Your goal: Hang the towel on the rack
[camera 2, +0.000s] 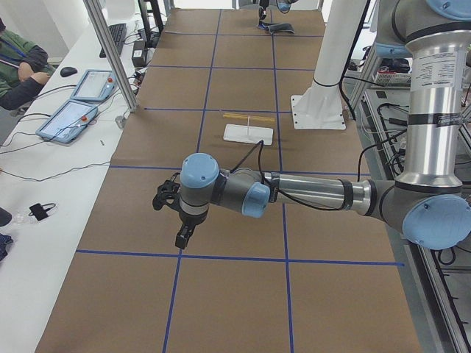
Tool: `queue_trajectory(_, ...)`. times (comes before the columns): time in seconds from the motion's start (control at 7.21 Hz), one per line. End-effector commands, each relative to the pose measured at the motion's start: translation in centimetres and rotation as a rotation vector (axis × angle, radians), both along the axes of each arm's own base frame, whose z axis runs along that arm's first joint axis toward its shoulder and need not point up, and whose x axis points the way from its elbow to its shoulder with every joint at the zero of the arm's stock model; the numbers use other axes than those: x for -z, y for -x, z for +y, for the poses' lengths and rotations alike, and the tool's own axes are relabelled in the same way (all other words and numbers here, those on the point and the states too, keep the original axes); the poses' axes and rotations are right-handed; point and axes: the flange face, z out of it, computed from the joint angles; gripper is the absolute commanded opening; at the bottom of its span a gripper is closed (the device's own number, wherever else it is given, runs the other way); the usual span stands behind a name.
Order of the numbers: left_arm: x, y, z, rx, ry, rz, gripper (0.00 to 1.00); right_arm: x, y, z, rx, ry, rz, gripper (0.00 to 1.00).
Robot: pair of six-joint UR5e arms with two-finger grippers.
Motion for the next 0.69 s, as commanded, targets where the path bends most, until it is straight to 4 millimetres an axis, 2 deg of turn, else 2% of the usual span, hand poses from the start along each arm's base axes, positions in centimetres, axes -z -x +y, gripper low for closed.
queue_trajectory(0.0,0.1,0.0,0.0,0.001,-0.002,-0.001,0.99,3.3,0.3,-2.0,0.01,-0.049,-0.071,0.0)
queue_trajectory(0.14,0.6,0.0,-0.3,0.001,-0.013,0.0,0.99,5.2,-0.2,-3.7,-0.009,-0.087,-0.109,0.0)
queue_trajectory(0.28,1.6,0.0,-0.7,0.0,-0.037,-0.001,0.99,8.5,-0.6,-8.1,-0.023,-0.15,-0.132,0.0)
queue_trajectory(0.55,3.9,0.0,-1.7,0.006,-0.212,-0.001,0.99,18.1,-1.1,-18.8,-0.028,-0.168,-0.212,0.0)
